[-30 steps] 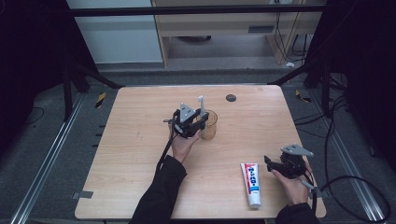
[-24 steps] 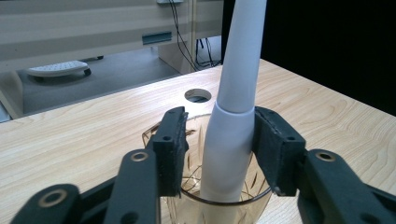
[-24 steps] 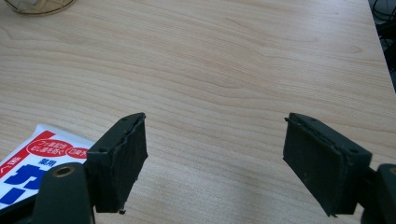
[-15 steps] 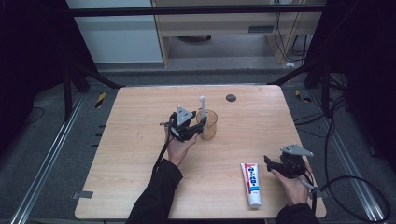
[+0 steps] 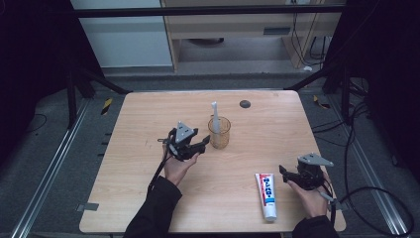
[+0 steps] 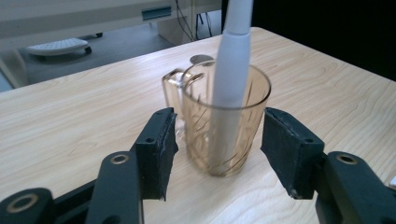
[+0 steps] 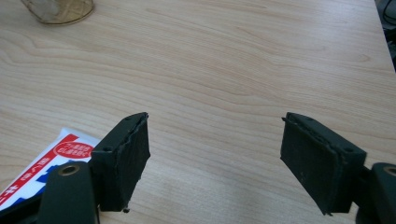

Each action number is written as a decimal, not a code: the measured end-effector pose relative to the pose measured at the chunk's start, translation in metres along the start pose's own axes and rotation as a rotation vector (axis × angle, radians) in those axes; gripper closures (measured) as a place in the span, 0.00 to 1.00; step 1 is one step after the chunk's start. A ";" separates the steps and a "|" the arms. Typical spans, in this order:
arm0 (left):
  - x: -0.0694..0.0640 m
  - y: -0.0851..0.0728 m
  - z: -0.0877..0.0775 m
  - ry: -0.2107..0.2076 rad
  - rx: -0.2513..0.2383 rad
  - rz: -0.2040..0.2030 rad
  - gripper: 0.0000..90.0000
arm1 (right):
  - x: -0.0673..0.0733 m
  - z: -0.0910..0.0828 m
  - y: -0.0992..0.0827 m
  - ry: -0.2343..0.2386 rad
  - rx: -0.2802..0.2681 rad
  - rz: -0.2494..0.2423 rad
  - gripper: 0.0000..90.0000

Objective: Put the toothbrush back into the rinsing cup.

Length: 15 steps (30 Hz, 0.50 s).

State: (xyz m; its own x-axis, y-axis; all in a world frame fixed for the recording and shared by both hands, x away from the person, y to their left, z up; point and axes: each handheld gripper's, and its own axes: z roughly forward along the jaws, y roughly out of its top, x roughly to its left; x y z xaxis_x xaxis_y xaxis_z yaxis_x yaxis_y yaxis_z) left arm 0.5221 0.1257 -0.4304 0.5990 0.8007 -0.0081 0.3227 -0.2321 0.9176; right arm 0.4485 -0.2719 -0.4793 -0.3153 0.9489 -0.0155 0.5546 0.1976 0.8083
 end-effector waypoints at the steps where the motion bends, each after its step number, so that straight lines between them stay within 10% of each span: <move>1: 0.002 -0.001 -0.003 0.004 0.011 0.002 0.48 | 0.001 -0.001 0.000 0.005 -0.001 -0.001 0.28; 15: 0.031 -0.026 -0.057 0.067 0.066 0.012 0.44 | 0.012 -0.008 0.004 0.071 0.000 -0.052 0.42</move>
State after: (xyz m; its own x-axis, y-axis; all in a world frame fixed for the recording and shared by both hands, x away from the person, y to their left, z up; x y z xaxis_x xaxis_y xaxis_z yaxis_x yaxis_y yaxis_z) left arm 0.4906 0.1884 -0.4320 0.5536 0.8322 0.0316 0.3646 -0.2763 0.8892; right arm 0.4409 -0.2618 -0.4716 -0.3975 0.9175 -0.0154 0.5362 0.2459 0.8075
